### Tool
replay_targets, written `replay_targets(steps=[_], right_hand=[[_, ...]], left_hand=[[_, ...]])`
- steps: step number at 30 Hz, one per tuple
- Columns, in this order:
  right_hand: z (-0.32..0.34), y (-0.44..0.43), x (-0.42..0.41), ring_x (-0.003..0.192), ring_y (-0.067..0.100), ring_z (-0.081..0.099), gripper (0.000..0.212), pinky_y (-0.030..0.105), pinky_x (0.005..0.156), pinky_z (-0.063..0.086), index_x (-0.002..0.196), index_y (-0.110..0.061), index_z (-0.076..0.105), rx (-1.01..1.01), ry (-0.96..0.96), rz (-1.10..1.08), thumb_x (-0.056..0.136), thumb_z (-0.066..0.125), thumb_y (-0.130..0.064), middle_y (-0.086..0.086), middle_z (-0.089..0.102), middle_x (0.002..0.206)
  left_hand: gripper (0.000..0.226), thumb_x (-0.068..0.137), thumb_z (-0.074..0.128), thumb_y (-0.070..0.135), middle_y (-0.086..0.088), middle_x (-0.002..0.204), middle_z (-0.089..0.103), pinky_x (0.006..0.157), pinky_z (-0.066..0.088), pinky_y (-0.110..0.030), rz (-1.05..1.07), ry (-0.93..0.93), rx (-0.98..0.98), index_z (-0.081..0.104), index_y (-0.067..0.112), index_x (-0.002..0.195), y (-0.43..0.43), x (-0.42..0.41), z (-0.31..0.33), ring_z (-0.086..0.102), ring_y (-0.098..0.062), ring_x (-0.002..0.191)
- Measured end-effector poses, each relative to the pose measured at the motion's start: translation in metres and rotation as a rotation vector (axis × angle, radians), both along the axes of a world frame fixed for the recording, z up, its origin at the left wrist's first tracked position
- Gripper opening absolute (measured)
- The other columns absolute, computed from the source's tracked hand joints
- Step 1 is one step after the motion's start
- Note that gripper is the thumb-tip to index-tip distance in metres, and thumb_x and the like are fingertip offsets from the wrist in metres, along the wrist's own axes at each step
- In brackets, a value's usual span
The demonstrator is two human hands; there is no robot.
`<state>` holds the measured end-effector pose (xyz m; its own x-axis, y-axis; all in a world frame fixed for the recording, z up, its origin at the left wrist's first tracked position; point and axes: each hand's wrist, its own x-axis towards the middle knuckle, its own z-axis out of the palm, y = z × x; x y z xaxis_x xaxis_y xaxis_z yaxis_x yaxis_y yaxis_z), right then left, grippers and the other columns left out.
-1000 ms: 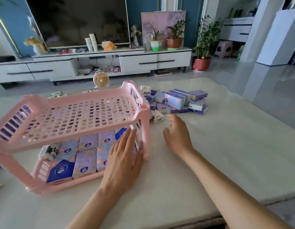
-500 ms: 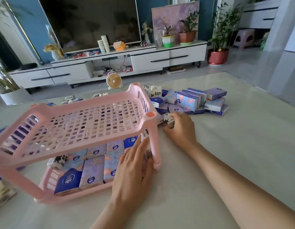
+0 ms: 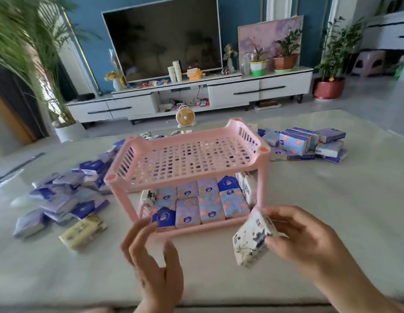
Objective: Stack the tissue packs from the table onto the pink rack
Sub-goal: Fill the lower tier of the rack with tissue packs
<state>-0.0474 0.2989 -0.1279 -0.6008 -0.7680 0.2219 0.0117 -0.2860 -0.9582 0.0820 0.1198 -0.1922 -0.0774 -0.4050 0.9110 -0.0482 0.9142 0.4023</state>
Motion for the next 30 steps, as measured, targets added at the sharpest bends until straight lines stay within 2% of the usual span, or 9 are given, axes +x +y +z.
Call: replay_targets(steps=[3, 5, 7, 10, 17, 19, 21, 27, 30], right_hand=[[-0.007, -0.056, 0.031, 0.084, 0.008, 0.068, 0.027, 0.013, 0.070, 0.049, 0.097, -0.010, 0.064, 0.031, 0.040, 0.065, 0.074, 0.072, 0.002, 0.000, 0.072, 0.093], [-0.010, -0.098, 0.042, 0.088, 0.004, 0.066, 0.026, 0.015, 0.074, 0.049, 0.098, -0.015, 0.061, 0.026, 0.114, 0.066, 0.078, 0.069, -0.001, -0.001, 0.071, 0.093], [-0.015, -0.136, 0.045, 0.089, -0.001, 0.064, 0.030, 0.014, 0.079, 0.049, 0.098, -0.022, 0.059, 0.013, 0.186, 0.050, 0.081, 0.066, 0.001, -0.004, 0.068, 0.095], [-0.018, -0.177, 0.047, 0.096, 0.002, 0.061, 0.032, 0.016, 0.087, 0.048, 0.098, -0.029, 0.055, 0.047, 0.346, 0.032, 0.083, 0.063, -0.002, -0.009, 0.063, 0.101], [-0.024, -0.215, 0.047, 0.105, 0.011, 0.059, 0.031, 0.030, 0.098, 0.046, 0.115, -0.010, 0.057, 0.216, 0.554, 0.045, 0.085, 0.064, -0.018, 0.000, 0.065, 0.111], [-0.019, -0.218, 0.047, 0.100, 0.005, 0.059, 0.030, 0.023, 0.095, 0.046, 0.113, -0.009, 0.056, 0.217, 0.614, 0.080, 0.085, 0.064, -0.014, -0.004, 0.063, 0.107], [-0.014, -0.221, 0.046, 0.097, -0.001, 0.055, 0.032, 0.013, 0.090, 0.043, 0.115, -0.009, 0.053, 0.227, 0.658, 0.119, 0.085, 0.064, -0.010, -0.006, 0.059, 0.106], [-0.017, -0.218, 0.036, 0.103, 0.010, 0.060, 0.031, 0.018, 0.089, 0.048, 0.113, -0.016, 0.053, 0.229, 0.616, 0.153, 0.085, 0.063, -0.007, 0.001, 0.062, 0.109], [-0.026, -0.211, 0.029, 0.101, 0.012, 0.062, 0.029, 0.017, 0.090, 0.049, 0.113, -0.008, 0.061, 0.225, 0.580, 0.124, 0.084, 0.063, -0.005, 0.006, 0.066, 0.109]], left_hand=[[0.033, 0.078, 0.045, 0.010, -0.004, 0.107, 0.044, 0.086, 0.038, -0.034, 0.148, 0.237, 0.277, 0.046, 0.005, 0.111, -0.031, 0.022, 0.014, 0.045, -0.025, 0.102], [0.033, 0.075, 0.044, 0.007, 0.000, 0.100, 0.048, 0.082, 0.040, -0.029, 0.120, 0.337, 0.557, 0.048, 0.007, 0.107, -0.051, 0.030, 0.018, 0.050, -0.015, 0.094], [0.024, 0.079, 0.046, 0.001, 0.004, 0.096, 0.053, 0.081, 0.040, -0.026, -0.018, 0.328, 0.859, 0.051, 0.006, 0.101, -0.066, 0.035, 0.019, 0.054, -0.010, 0.091], [0.022, 0.092, 0.041, -0.002, -0.008, 0.113, 0.058, 0.090, 0.041, -0.036, -0.215, 0.194, 1.137, 0.054, 0.008, 0.106, -0.080, 0.041, 0.018, 0.053, -0.022, 0.105], [0.040, 0.095, 0.041, 0.035, -0.003, 0.129, 0.057, 0.105, 0.039, -0.043, -0.424, -0.062, 1.304, 0.054, 0.017, 0.128, -0.114, 0.040, 0.014, 0.054, -0.019, 0.118], [0.042, 0.094, 0.042, 0.040, -0.002, 0.127, 0.059, 0.104, 0.039, -0.042, -0.467, -0.097, 1.327, 0.056, 0.018, 0.126, -0.114, 0.039, 0.013, 0.054, -0.018, 0.117], [0.037, 0.096, 0.038, 0.036, 0.001, 0.122, 0.060, 0.098, 0.043, -0.034, -0.505, -0.130, 1.295, 0.058, 0.013, 0.118, -0.115, 0.038, 0.010, 0.054, -0.013, 0.114], [0.031, 0.096, 0.039, 0.040, 0.004, 0.083, 0.071, 0.076, 0.051, -0.024, -0.501, -0.228, 1.307, 0.068, 0.027, 0.097, -0.122, 0.022, -0.004, 0.066, -0.013, 0.090], [0.034, 0.100, 0.033, 0.030, 0.015, 0.068, 0.068, 0.060, 0.047, -0.008, -0.522, -0.193, 1.231, 0.066, 0.033, 0.089, -0.112, 0.025, -0.003, 0.061, 0.005, 0.065]])
